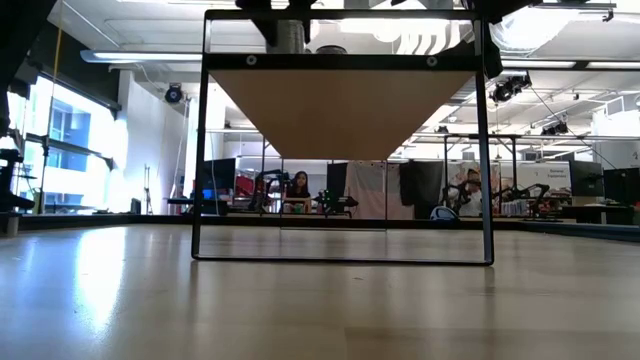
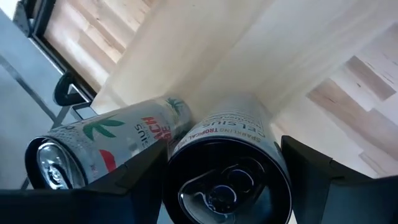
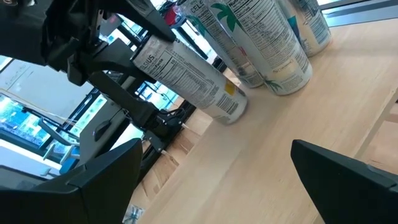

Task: Place canned beverage on shelf
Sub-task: Put the left white yellow soda can on the shelf

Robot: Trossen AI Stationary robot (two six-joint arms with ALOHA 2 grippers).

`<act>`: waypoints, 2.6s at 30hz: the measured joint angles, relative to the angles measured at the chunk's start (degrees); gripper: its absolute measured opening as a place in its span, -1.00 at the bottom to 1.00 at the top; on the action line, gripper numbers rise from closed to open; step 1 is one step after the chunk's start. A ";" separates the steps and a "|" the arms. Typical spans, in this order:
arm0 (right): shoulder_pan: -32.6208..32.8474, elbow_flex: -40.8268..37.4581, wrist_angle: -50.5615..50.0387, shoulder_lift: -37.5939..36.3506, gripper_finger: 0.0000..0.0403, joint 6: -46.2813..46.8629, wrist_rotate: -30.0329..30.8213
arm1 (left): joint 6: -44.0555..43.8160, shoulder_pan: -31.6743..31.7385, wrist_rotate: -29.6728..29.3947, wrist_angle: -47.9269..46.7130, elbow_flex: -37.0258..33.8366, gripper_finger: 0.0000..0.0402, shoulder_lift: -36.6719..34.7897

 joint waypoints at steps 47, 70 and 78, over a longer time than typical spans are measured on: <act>0.01 0.00 0.02 0.00 0.97 0.04 -1.71 | -6.40 -1.20 -0.42 4.20 -0.07 0.43 -0.18; -0.01 0.00 0.02 0.00 0.97 -0.12 -1.69 | -5.46 -4.62 -5.37 5.28 -0.02 0.43 -0.83; -0.01 0.00 -0.02 0.00 0.97 -0.02 -1.67 | -7.40 -7.23 -6.29 8.82 -0.02 0.43 -3.76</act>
